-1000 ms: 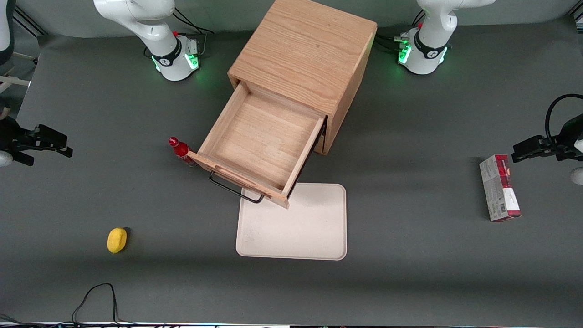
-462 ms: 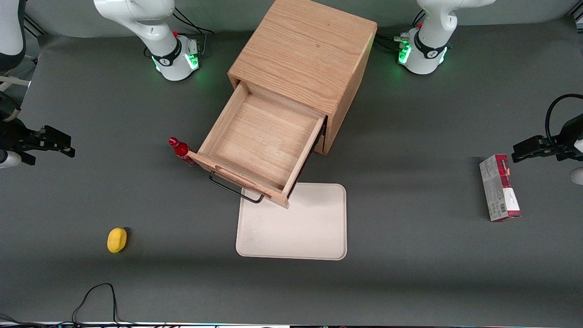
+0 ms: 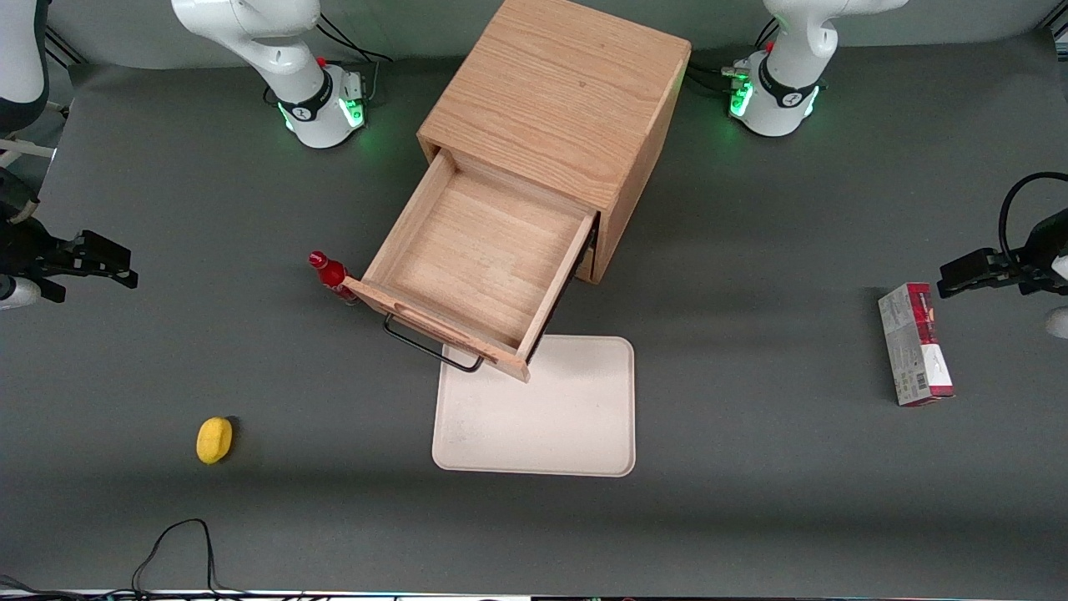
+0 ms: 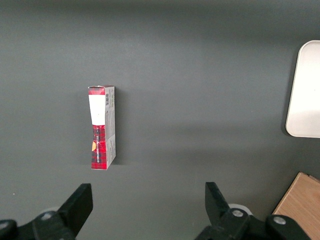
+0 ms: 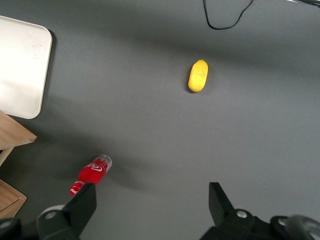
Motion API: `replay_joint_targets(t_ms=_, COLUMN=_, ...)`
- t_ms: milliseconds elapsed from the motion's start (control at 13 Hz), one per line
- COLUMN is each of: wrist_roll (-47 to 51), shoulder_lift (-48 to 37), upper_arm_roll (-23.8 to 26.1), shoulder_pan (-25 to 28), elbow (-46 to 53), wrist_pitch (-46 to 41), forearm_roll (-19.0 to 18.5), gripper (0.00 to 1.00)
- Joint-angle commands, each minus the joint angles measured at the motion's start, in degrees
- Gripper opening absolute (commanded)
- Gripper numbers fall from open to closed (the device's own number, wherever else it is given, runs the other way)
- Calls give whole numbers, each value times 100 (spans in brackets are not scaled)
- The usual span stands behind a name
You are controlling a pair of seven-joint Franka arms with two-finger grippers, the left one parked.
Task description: Open upper drawer
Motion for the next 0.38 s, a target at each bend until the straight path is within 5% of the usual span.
replay_joint_targets(t_ms=0, wrist_roll=230, shoulder_lift=-91, upper_arm_roll=-4, shoulder_pan=32, elbow=-59, wrist_pitch=-200, forearm_roll=-138, gripper=100)
replay_joint_targets(t_ms=308, wrist_roll=318, shoulder_lift=-100, upper_arm_roll=-4, shoulder_pan=24, elbow=-41, wrist_pitch=-288, forearm_roll=-94, gripper=100)
